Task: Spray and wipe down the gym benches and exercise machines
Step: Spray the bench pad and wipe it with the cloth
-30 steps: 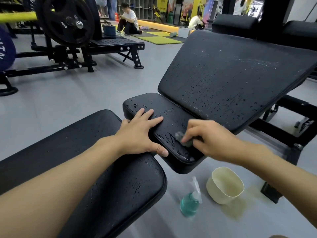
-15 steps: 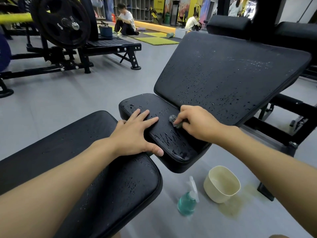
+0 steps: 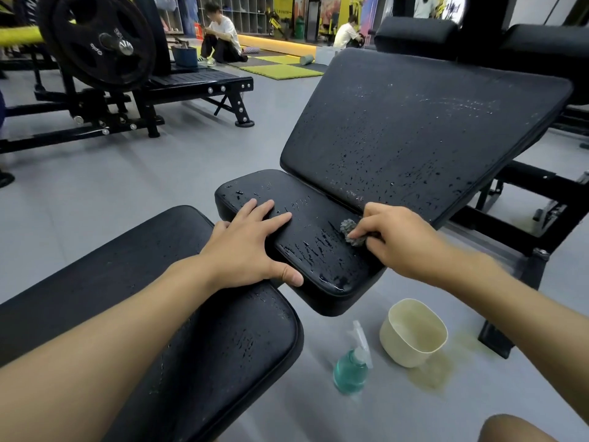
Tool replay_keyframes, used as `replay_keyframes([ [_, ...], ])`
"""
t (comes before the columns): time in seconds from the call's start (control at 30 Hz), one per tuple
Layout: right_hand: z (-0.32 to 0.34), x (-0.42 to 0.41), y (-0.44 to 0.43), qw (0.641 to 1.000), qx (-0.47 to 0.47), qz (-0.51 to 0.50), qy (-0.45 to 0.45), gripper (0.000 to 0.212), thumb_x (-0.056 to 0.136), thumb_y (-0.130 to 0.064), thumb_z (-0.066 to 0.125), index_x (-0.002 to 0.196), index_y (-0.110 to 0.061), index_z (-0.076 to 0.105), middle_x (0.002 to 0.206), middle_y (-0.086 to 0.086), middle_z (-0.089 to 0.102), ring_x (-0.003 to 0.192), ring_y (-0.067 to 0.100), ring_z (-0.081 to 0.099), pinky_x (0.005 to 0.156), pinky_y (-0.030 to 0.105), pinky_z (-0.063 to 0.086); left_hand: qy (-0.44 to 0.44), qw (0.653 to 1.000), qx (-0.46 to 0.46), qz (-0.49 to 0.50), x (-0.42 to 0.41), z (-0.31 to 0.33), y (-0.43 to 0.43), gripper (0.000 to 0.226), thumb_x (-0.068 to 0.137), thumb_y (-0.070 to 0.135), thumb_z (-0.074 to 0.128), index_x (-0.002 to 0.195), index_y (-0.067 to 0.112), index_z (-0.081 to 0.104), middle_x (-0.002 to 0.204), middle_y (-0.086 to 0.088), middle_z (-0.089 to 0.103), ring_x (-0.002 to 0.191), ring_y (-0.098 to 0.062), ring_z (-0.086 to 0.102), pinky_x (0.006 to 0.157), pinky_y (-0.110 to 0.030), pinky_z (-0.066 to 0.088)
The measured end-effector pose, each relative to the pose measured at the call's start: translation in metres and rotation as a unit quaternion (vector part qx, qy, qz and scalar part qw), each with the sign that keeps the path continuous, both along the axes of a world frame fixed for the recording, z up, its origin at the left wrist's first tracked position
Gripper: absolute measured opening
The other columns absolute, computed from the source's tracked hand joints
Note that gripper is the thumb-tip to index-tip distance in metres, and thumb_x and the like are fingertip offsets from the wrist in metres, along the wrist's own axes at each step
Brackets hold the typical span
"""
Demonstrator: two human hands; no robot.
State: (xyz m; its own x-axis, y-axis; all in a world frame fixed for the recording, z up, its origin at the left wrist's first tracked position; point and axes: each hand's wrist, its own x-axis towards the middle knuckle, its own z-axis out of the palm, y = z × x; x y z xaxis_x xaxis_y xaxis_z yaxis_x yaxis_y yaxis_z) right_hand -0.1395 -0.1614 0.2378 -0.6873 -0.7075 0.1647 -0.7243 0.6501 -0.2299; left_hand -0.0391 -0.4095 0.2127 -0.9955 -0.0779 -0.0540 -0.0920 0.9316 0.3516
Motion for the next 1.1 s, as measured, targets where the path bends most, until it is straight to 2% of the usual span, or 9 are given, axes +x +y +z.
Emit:
replay_keyframes([
  [0.1,0.005,-0.016,-0.026,0.999,-0.001,-0.022,0.025,0.034,0.092,-0.007,0.051,0.102,-0.032,0.073,0.101,-0.011,0.055,0.101,0.026,0.058,0.082,0.038,0.048,0.001,1.000,-0.004,0.001,0.000,0.001,0.001,0.135,0.034,0.099,0.049,0.155,0.048,0.017,0.167,0.017,0.000,0.152,-0.005,-0.012,0.121,-0.053,0.009],
  [0.2,0.006,-0.014,-0.025,0.999,0.013,-0.042,0.027,0.032,0.094,-0.010,0.051,0.103,-0.032,0.073,0.096,-0.013,0.048,0.101,0.025,0.056,0.077,0.033,0.042,0.005,1.000,-0.004,0.003,0.001,0.002,0.002,0.135,0.034,0.099,0.047,0.155,0.047,0.017,0.167,0.017,0.000,0.152,-0.005,-0.012,0.120,-0.052,0.009],
  [0.3,0.001,0.005,0.015,0.999,-0.009,-0.040,0.013,0.034,0.089,-0.006,0.054,0.097,-0.032,0.075,0.087,-0.014,0.048,0.093,0.022,0.058,0.076,0.037,0.048,0.007,1.000,-0.007,-0.002,0.001,0.003,0.003,0.136,0.033,0.100,0.046,0.155,0.048,0.017,0.166,0.018,0.000,0.152,-0.005,-0.011,0.120,-0.053,0.010],
  [0.4,-0.001,-0.004,0.008,0.998,-0.019,-0.053,0.032,0.034,0.090,-0.005,0.053,0.099,-0.030,0.075,0.088,-0.016,0.048,0.096,0.024,0.058,0.078,0.035,0.046,0.005,1.000,-0.003,0.000,0.002,0.005,0.004,0.137,0.033,0.099,0.058,0.155,0.048,0.020,0.166,0.017,0.003,0.152,-0.005,-0.009,0.119,-0.054,0.010],
  [0.5,0.003,-0.012,-0.011,0.996,-0.015,-0.088,0.029,0.032,0.093,-0.009,0.051,0.103,-0.029,0.073,0.096,-0.016,0.048,0.105,0.024,0.055,0.078,0.032,0.041,0.023,0.999,0.017,-0.014,0.007,0.009,0.011,0.111,0.053,0.080,0.073,0.151,0.047,0.032,0.164,0.020,0.014,0.153,-0.006,-0.002,0.120,-0.056,0.016],
  [0.63,-0.002,0.005,0.021,0.998,-0.020,-0.056,0.032,0.033,0.089,-0.004,0.056,0.101,-0.028,0.076,0.084,-0.015,0.046,0.091,0.022,0.057,0.076,0.036,0.047,0.009,0.997,0.052,-0.054,0.011,0.010,0.016,0.092,0.071,0.060,0.081,0.150,0.045,0.036,0.165,0.017,0.016,0.154,-0.012,-0.003,0.121,-0.058,0.017],
  [0.87,-0.006,0.014,0.004,0.993,-0.039,-0.089,0.066,0.034,0.088,-0.005,0.054,0.106,-0.023,0.076,0.088,-0.007,0.048,0.093,0.031,0.058,0.077,0.041,0.049,0.001,0.998,0.038,-0.058,0.013,0.008,0.018,0.105,0.061,0.075,0.078,0.151,0.049,0.030,0.166,0.020,0.009,0.154,-0.010,-0.007,0.121,-0.057,0.016],
  [1.0,-0.014,0.045,0.010,0.997,-0.054,-0.007,0.055,0.033,0.087,-0.004,0.057,0.108,-0.022,0.076,0.088,-0.006,0.049,0.083,0.027,0.058,0.071,0.042,0.050,0.003,0.998,0.047,-0.048,0.015,0.007,0.021,0.103,0.060,0.073,0.079,0.149,0.051,0.031,0.165,0.023,0.009,0.154,-0.008,-0.007,0.121,-0.054,0.013],
  [1.1,-0.011,0.029,0.010,0.994,-0.058,-0.072,0.050,0.033,0.090,-0.006,0.055,0.110,-0.023,0.075,0.090,-0.005,0.048,0.089,0.030,0.058,0.075,0.042,0.050,0.009,0.998,0.049,-0.049,0.014,0.007,0.020,0.103,0.061,0.074,0.078,0.150,0.050,0.032,0.165,0.022,0.010,0.154,-0.007,-0.006,0.122,-0.054,0.013],
])
